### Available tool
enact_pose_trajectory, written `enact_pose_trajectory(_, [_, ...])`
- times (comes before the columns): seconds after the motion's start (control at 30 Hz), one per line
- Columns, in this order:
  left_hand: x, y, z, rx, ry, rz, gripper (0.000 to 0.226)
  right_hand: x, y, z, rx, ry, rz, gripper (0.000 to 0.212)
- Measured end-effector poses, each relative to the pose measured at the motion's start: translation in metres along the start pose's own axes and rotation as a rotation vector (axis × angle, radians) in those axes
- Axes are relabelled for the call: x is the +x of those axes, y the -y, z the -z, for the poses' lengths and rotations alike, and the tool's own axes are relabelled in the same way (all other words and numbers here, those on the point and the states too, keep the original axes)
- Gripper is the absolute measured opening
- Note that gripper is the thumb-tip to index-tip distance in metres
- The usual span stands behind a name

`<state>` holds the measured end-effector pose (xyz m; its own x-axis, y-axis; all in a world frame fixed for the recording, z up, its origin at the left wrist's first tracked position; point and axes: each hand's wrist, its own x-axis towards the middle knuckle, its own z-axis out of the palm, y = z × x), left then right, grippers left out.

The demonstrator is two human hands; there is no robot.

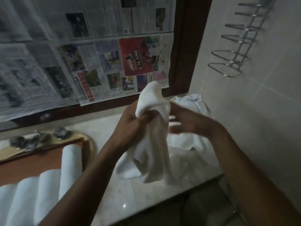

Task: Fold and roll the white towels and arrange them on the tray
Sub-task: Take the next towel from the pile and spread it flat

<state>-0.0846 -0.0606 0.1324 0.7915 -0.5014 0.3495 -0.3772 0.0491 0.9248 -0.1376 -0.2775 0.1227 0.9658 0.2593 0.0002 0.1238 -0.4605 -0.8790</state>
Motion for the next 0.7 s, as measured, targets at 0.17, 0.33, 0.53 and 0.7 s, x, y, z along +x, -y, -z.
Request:
enact_pose_trajectory(0.17, [-0.063, -0.009, 0.028, 0.048, -0.004, 0.075, 0.019, -0.045, -0.048, -0.141, -0.169, 0.335, -0.464, 0.072])
enact_pose_trajectory(0.33, [-0.135, 0.002, 0.057, 0.162, -0.017, 0.316, 0.019, -0.085, -0.059, -0.202, -0.139, 0.438, -0.46, 0.117])
enact_pose_trajectory(0.53, [-0.176, -0.005, 0.063, 0.434, 0.349, 0.264, 0.016, -0.1, -0.037, -0.199, 0.163, 0.262, -0.214, 0.069])
enact_pose_trajectory(0.7, [-0.178, 0.001, 0.048, 0.703, 0.421, 0.063, 0.015, -0.091, -0.001, -0.185, 0.083, 0.127, -0.099, 0.052])
